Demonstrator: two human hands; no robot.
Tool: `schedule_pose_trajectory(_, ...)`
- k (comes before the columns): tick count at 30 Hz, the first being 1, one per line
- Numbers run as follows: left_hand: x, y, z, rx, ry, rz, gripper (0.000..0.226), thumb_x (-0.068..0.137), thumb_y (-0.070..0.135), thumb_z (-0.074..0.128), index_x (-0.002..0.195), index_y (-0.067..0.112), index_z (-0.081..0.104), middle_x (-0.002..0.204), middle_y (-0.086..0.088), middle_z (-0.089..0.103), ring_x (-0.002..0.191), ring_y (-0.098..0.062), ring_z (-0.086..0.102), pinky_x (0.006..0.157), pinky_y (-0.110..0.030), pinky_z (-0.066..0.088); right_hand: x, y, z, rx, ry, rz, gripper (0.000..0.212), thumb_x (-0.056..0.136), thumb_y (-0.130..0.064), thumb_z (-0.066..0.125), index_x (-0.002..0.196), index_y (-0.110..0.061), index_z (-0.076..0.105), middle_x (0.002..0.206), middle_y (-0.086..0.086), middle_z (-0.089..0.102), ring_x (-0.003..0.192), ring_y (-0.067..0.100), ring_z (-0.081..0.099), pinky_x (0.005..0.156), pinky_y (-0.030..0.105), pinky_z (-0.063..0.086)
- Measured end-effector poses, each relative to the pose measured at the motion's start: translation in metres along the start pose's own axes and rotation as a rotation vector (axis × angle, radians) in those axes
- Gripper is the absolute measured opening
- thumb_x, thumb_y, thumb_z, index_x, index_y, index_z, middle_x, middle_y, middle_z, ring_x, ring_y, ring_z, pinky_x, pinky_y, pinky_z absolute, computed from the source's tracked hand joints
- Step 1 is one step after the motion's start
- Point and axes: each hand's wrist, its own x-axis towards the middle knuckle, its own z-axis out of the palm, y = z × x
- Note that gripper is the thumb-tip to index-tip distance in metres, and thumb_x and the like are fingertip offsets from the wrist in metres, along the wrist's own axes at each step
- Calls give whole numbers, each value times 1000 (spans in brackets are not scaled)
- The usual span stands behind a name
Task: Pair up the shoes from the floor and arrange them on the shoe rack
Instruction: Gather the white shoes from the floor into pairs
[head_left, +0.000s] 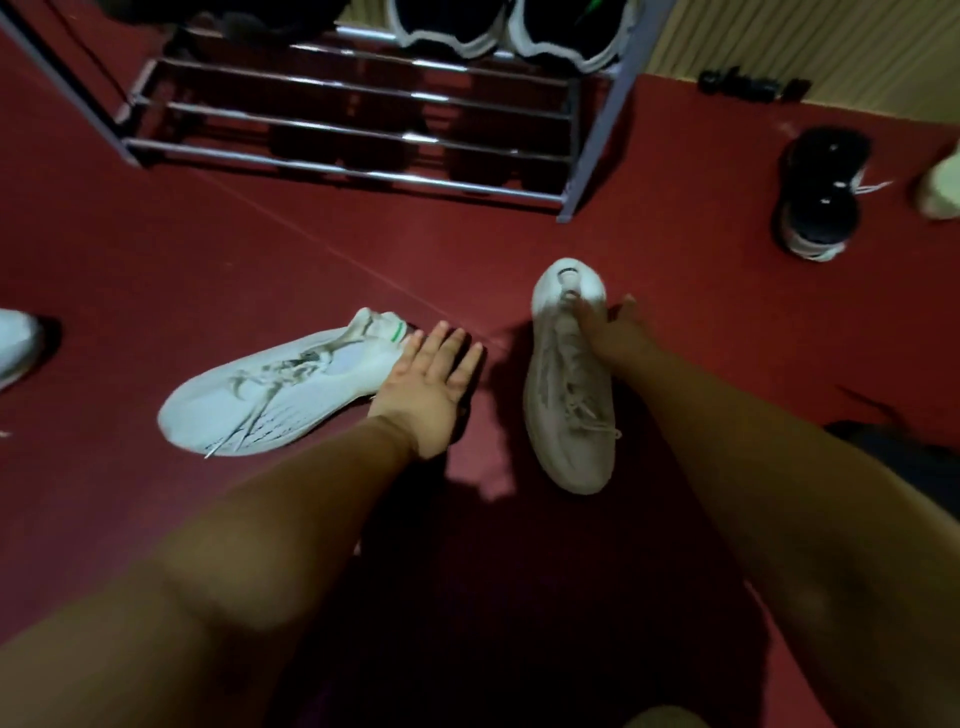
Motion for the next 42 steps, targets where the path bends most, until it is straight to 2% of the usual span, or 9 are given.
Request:
schedule_pose_trajectory(4,28,25,-28,-135,108,-7,70,92,50,21,152,20,2,159,-10,-4,146,-30,-9,116,-41,-9,-13,23,-31,-112,105,25,83,87,-68,39,151,-27,7,157,11,13,142,33,17,113,47,16)
schedule_pose_trajectory(7,54,52,-54,-151,158,26,71,95,49,37,152,21,6,159,-12,0,146,-35,-5,116,-47,-3,-20,45,-58,-238,245,86,78,88,-65,41,150,-32,8,151,7,22,136,30,25,106,47,24)
schedule_pose_trajectory(13,99,121,-86,-157,175,99,75,92,54,42,152,21,10,159,-13,3,146,-34,-3,116,-47,2,-29,112,-115,-212,224,297,80,90,-67,35,151,-30,-2,158,8,5,145,33,2,114,52,13)
schedule_pose_trajectory(18,127,175,-100,-144,95,149,76,92,57,39,152,22,7,159,-11,-1,146,-33,-7,116,-46,0,-32,166,-136,-138,222,426,81,90,-65,37,151,-28,-1,159,10,0,145,33,-5,115,53,6)
schedule_pose_trajectory(29,180,298,-100,0,13,163,79,90,61,39,152,27,3,160,-6,-1,146,-32,-5,117,-47,4,18,257,-166,-16,296,301,77,91,-59,42,151,-29,2,158,11,0,145,33,-11,114,54,-4)
schedule_pose_trajectory(33,203,331,-113,79,-26,159,79,91,60,39,152,28,-1,160,-6,-3,146,-32,-6,117,-47,3,30,285,-162,2,159,305,76,93,-62,29,152,-26,-4,159,13,-6,143,34,-18,113,54,-11)
schedule_pose_trajectory(35,210,336,-125,111,-80,162,80,92,59,39,151,29,-5,160,-5,-7,146,-31,-9,117,-47,2,34,287,-159,-9,107,334,74,94,-61,25,152,-25,-4,159,14,-9,143,35,-20,113,54,-14)
schedule_pose_trajectory(38,225,324,-130,112,-178,118,83,91,61,40,150,30,-11,159,-4,-12,146,-30,-12,117,-46,-1,51,275,-169,-33,186,335,73,95,-58,29,152,-26,-3,159,14,-9,143,37,-19,112,57,-11)
schedule_pose_trajectory(42,263,294,-116,-10,-181,-104,89,91,60,42,150,25,-14,159,-8,-13,145,-32,-12,117,-48,-1,95,257,-191,1,220,237,76,93,-58,37,151,-29,-3,158,12,-15,142,37,-20,113,57,-8)
